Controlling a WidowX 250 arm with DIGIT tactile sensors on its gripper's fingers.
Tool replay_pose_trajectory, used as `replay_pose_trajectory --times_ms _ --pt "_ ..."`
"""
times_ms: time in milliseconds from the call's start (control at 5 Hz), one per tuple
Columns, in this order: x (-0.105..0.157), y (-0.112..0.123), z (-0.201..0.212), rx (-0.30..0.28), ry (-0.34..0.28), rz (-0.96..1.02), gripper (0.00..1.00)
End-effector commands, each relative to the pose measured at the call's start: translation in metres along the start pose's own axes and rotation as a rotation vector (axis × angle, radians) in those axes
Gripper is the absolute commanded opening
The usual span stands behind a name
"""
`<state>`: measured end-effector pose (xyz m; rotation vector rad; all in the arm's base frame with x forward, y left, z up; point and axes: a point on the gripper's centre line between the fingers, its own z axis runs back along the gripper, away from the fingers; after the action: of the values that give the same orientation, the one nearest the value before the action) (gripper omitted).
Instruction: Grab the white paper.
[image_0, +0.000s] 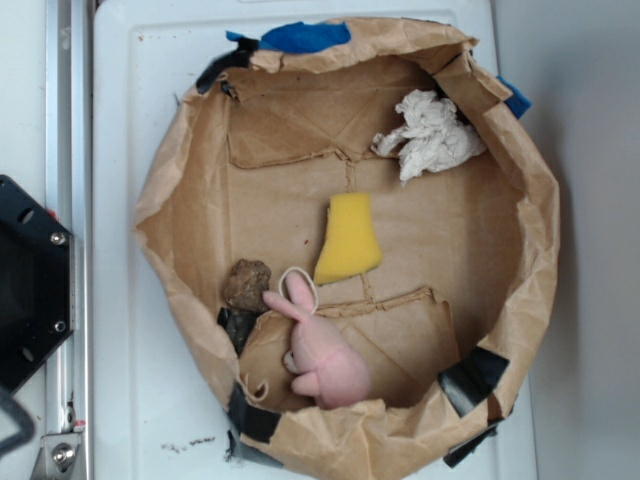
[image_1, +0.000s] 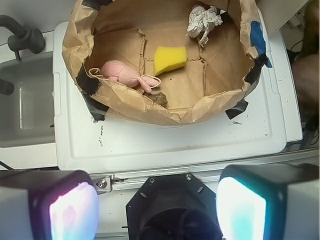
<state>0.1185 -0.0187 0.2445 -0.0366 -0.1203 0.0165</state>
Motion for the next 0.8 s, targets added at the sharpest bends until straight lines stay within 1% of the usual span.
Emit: replay_pose_trajectory --times_ms 0,200,400,600 --pt "0.000 0.000 0.000 0.000 0.000 0.000 1.00" --pt "0.034 0.009 -0.008 0.004 -0.062 0.099 1.00" --pt "0.069 0.021 -0.018 0.023 -0.103 0.199 1.00" --pt "0.095 0.030 -0.028 0.025 -0.184 0.271 1.00"
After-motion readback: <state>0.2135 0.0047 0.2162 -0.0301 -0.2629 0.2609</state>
